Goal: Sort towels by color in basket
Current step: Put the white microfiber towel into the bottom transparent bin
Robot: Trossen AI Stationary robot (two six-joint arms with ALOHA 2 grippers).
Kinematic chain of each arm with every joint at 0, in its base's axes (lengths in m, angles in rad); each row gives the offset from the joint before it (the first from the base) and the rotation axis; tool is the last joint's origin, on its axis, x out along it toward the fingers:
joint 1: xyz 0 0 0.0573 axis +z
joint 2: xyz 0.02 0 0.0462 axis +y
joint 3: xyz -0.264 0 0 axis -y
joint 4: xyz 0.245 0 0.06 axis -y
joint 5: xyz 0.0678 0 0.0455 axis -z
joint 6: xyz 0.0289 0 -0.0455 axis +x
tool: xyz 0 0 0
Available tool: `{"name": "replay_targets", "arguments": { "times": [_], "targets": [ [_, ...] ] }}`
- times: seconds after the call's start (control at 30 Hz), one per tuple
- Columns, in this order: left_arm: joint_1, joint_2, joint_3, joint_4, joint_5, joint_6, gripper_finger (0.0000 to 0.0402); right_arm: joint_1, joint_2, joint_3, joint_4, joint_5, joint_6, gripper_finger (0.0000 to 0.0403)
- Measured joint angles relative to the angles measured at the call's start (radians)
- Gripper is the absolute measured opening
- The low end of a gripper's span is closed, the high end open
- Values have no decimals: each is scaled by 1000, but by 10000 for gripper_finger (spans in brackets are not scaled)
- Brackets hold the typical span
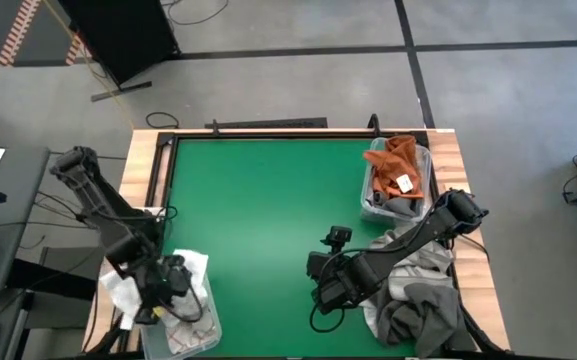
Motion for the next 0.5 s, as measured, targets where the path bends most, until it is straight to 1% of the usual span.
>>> {"name": "replay_targets", "arguments": {
  "times": [0.17, 0.3, 0.5],
  "targets": [
    [61, 81, -42, 100, 50, 101, 16, 0, 0, 0, 19, 0, 0, 327],
    [108, 173, -45, 142, 113, 189, 16, 0, 0, 0, 36, 0, 2, 326],
    [135, 319, -40, 210, 183, 291, 25, 3, 0, 0, 67, 0, 1, 327]
  ]
}}
